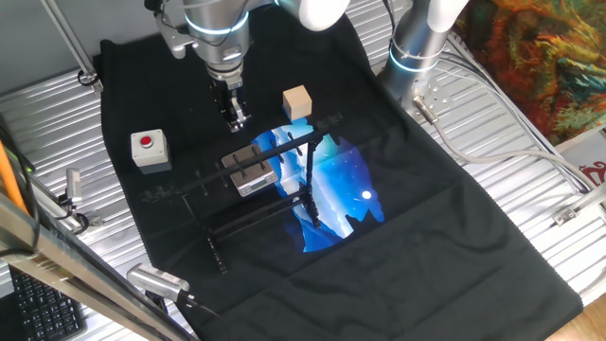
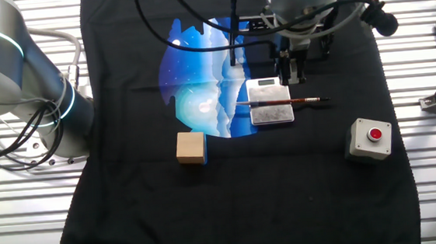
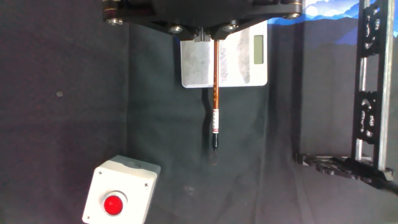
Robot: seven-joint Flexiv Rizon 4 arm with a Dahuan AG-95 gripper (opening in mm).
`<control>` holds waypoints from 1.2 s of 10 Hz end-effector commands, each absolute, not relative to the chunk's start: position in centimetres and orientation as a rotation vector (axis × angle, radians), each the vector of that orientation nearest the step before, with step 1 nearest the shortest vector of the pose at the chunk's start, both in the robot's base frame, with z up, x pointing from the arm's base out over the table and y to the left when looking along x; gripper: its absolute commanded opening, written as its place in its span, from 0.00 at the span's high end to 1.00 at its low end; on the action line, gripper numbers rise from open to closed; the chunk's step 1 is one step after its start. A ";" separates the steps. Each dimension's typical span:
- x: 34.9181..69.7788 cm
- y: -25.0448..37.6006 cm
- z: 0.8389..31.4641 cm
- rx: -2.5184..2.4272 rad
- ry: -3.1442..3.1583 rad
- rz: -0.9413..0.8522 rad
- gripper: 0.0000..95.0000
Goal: Place the brush on the pen rack
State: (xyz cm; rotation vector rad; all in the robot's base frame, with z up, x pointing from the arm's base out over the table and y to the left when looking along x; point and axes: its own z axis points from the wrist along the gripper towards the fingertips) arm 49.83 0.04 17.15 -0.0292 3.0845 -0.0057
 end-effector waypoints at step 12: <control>50.0 0.0 17.1 -0.039 3.090 0.003 1.00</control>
